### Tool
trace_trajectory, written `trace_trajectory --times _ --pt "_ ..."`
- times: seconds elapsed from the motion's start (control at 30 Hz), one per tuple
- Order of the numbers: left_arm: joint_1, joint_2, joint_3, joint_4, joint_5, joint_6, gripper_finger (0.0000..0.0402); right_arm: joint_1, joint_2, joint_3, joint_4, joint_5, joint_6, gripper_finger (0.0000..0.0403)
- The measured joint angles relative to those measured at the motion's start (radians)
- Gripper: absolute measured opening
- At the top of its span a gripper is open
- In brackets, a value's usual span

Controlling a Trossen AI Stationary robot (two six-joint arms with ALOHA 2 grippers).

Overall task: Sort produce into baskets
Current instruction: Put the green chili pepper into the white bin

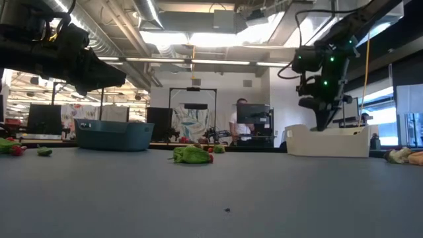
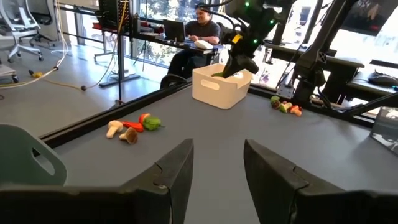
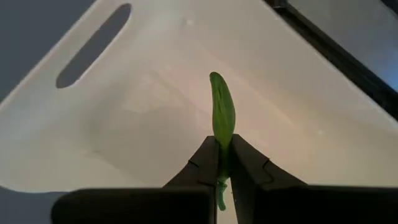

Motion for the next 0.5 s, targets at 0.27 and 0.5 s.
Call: trace_trajectory --times 0.27,0.5 --pt "0.0 0.0 0.0 0.0 0.0 0.005 0.0138 0.001 0.0 -0.014 0.004 -0.019 0.0 0.0036" --pt "0.0 0.0 0.0 0.0 0.0 0.009 0.0138 0.002 0.0 0.004 0.002 -0.016 -0.028 0.0123"
